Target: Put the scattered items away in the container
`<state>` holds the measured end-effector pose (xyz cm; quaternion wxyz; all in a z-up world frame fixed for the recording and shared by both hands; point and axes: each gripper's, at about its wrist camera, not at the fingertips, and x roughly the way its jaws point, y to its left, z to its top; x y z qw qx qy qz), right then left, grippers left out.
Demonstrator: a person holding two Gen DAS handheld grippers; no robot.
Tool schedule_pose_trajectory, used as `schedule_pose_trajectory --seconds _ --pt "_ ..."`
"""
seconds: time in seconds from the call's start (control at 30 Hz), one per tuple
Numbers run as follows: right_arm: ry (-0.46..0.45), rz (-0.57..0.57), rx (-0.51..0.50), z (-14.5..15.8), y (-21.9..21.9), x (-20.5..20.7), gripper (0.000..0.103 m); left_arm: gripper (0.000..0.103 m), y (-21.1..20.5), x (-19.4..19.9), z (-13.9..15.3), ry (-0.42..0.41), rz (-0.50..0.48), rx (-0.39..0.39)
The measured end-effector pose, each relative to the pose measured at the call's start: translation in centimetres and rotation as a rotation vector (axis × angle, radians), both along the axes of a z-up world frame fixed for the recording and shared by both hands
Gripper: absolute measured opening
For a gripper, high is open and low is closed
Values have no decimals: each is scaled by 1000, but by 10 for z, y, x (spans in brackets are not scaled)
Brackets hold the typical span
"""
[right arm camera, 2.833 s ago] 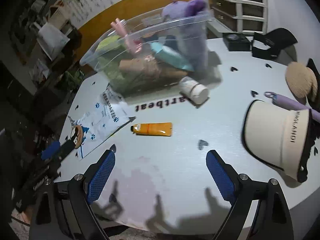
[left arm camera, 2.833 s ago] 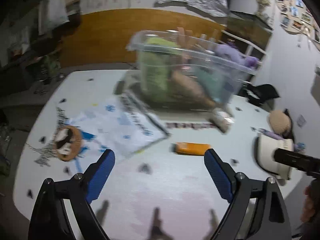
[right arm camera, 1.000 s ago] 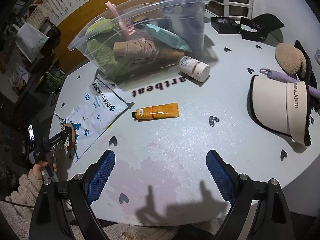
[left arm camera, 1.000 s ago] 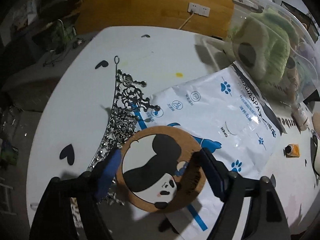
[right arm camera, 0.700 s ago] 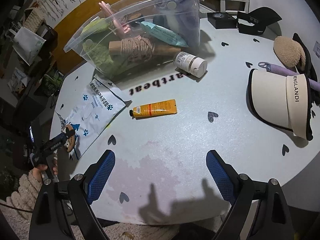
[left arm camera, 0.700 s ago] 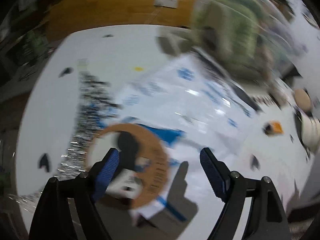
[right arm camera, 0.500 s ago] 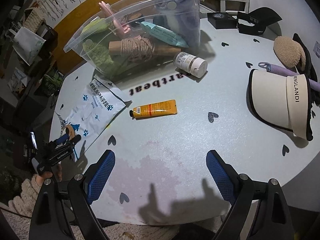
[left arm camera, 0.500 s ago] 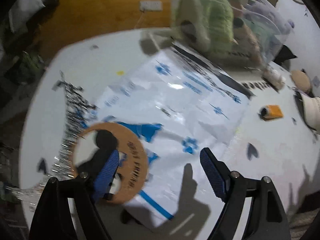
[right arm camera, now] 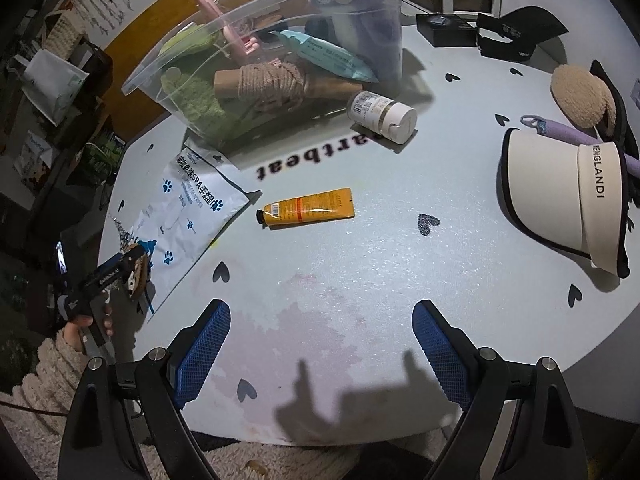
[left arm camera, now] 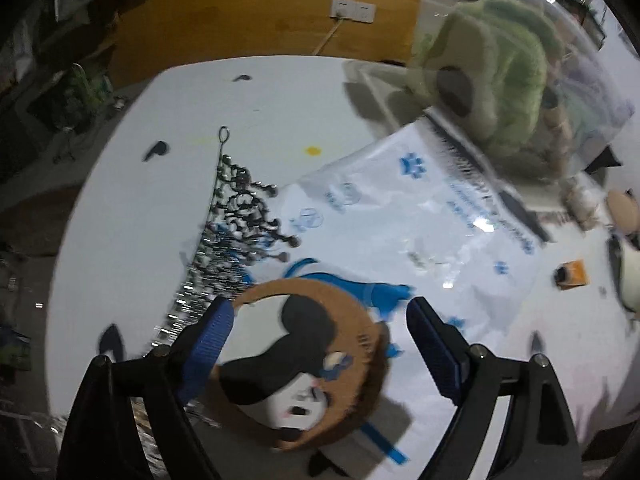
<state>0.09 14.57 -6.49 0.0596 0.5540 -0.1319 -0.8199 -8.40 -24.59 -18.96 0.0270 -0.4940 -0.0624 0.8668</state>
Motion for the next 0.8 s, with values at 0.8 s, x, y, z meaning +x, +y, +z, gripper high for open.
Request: schedule_pose_trajectory --seconds 0.8 --pt "-15 39 10 -2 -12 -2 93 88 21 7 5 30 -14 -123"
